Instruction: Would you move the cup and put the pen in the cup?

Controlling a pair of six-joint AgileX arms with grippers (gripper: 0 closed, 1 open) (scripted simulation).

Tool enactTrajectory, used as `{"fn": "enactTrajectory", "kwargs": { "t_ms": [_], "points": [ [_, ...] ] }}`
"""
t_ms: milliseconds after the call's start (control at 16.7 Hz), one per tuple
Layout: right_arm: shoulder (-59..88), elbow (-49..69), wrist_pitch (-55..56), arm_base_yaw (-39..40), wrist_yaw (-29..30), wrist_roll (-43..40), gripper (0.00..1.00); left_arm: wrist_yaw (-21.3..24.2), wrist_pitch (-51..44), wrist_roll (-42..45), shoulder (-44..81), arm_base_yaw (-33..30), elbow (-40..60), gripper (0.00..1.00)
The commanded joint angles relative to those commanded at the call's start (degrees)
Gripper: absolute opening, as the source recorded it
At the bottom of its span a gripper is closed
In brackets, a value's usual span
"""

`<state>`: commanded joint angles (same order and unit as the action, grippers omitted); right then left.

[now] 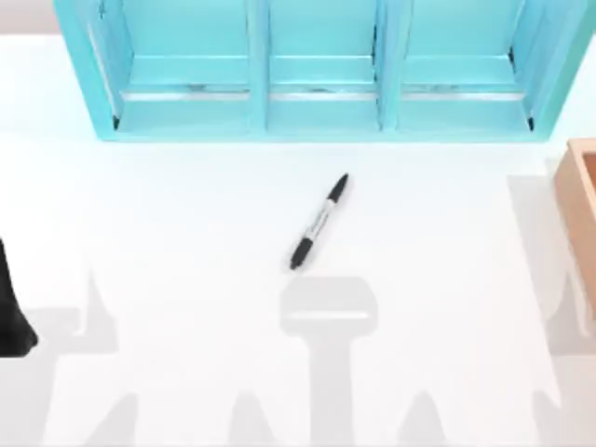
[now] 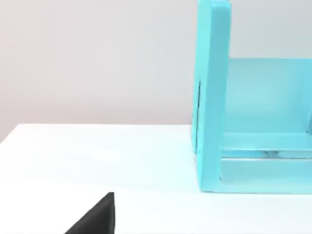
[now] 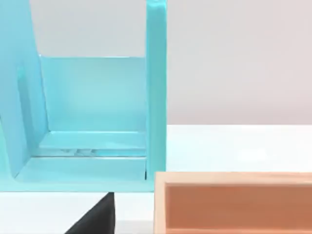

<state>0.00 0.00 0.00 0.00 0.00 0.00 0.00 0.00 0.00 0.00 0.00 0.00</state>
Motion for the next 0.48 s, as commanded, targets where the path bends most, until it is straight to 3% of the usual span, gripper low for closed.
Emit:
{"fn": "enactTrajectory", "kwargs": {
  "t_ms": [240, 480],
  "points": [
    [1.8, 1.8, -1.7, -0.5, 0.1, -0.5, 1.00, 0.0, 0.0, 0.0, 0.0, 0.0, 0.0, 1.00],
    [12.6, 12.6, -10.8, -3.1, 0.1, -3.2, 1.00, 0.0, 0.0, 0.0, 0.0, 0.0, 0.0, 1.00]
  ]
}}
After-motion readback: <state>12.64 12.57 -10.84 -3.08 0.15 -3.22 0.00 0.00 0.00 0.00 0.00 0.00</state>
